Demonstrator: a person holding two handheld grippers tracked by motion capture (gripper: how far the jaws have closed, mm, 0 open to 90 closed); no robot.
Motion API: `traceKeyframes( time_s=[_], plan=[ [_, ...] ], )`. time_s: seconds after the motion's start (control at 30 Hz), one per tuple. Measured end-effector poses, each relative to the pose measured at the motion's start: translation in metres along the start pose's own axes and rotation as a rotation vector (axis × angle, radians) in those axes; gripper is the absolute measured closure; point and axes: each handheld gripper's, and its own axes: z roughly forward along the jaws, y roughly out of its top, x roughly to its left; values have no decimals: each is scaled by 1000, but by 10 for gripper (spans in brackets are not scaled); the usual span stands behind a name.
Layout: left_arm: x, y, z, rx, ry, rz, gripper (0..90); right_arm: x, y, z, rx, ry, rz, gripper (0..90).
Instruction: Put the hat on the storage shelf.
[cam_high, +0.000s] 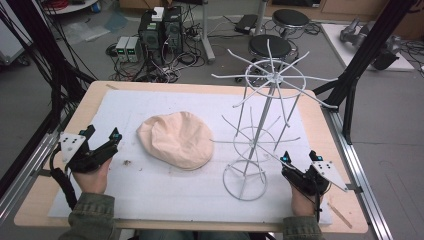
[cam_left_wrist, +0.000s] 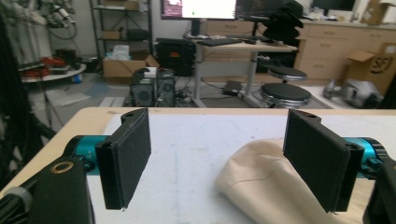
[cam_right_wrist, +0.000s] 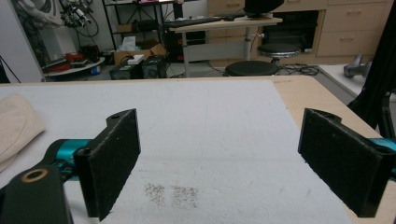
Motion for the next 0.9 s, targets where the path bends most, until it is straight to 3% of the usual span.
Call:
traceKeyframes(
  time_s=[0.37,0.9],
  plan=[
    [-22,13,17,21,-48,25,237,0,0,1,3,3,-3,121],
    [-41,3,42,123,-75,20,226,-1,0,1,2,6,-1,122]
  ],
)
